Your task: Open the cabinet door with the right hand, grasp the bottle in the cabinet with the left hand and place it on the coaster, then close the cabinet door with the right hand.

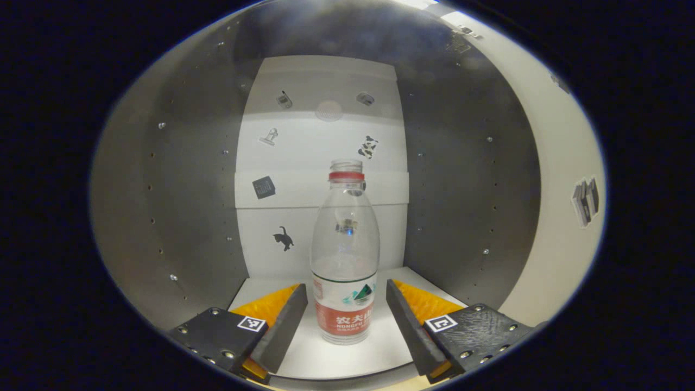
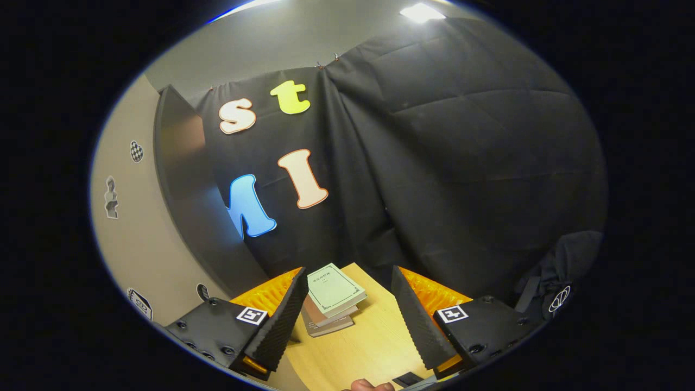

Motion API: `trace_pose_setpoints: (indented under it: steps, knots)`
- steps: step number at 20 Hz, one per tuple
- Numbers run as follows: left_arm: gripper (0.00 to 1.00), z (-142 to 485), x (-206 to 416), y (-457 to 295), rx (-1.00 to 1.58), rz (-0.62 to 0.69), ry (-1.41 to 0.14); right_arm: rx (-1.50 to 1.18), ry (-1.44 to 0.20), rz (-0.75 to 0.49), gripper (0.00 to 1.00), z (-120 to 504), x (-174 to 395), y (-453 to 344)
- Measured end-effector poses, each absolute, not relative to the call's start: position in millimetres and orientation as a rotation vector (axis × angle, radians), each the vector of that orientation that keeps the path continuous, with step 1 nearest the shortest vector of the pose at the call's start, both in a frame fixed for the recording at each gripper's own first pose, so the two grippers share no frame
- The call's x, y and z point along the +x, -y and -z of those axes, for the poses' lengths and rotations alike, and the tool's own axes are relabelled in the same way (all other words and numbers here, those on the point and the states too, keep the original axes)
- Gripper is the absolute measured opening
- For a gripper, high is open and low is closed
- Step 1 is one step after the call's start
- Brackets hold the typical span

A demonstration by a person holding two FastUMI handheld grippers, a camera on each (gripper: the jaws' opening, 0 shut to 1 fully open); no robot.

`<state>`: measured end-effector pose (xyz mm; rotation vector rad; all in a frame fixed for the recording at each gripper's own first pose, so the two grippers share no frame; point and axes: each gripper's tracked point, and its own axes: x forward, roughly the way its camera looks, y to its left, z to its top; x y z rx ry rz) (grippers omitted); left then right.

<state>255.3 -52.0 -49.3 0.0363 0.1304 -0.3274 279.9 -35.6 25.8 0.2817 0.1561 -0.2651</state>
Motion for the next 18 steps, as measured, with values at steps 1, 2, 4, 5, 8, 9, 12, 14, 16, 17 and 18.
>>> trace_pose_setpoints:
  steps: [1,2,4,5,8,9,12,14,16,17,18]
  knots:
    - [0.9,48.6,259.4,53.1,0.027,0.332,-0.129,0.284,-0.162,0.269,0.98,-23.3,280.4,36.6]
    - [0.88,46.6,259.4,52.1,0.021,0.331,-0.123,0.28,-0.169,0.273,0.98,-21.6,280.4,37.1]
    - [0.9,43.2,266.6,51.6,0.015,0.332,-0.114,0.268,-0.18,0.278,0.92,-19.6,280.9,37.7]
    - [0.9,42.0,268.9,52.0,0.008,0.337,-0.112,0.264,-0.179,0.277,0.92,-21.1,281.7,37.5]
    - [0.9,42.1,273.5,55.3,-0.014,0.354,-0.114,0.256,-0.178,0.275,0.98,-22.1,284.7,37.4]
    - [0.9,42.9,273.3,55.5,-0.019,0.357,-0.114,0.255,-0.178,0.275,0.92,-21.0,285.5,37.7]
    - [0.83,47.4,280.2,59.5,-0.039,0.371,-0.112,0.257,-0.191,0.276,0.92,-16.5,286.4,37.9]
    - [0.75,45.7,271.7,57.8,-0.018,0.381,-0.119,0.262,-0.198,0.276,0.98,-13.2,284.4,38.5]
    - [0.76,45.0,273.4,63.7,-0.01,0.402,-0.119,0.264,-0.201,0.277,0.98,-12.8,284.6,38.4]
    - [0.72,44.7,271.6,65.5,-0.019,0.412,-0.117,0.263,-0.2,0.276,0.98,-12.0,284.7,38.8]
    - [0.7,44.3,269.6,65.7,-0.022,0.413,-0.12,0.261,-0.2,0.277,0.98,-12.8,284.3,39.1]
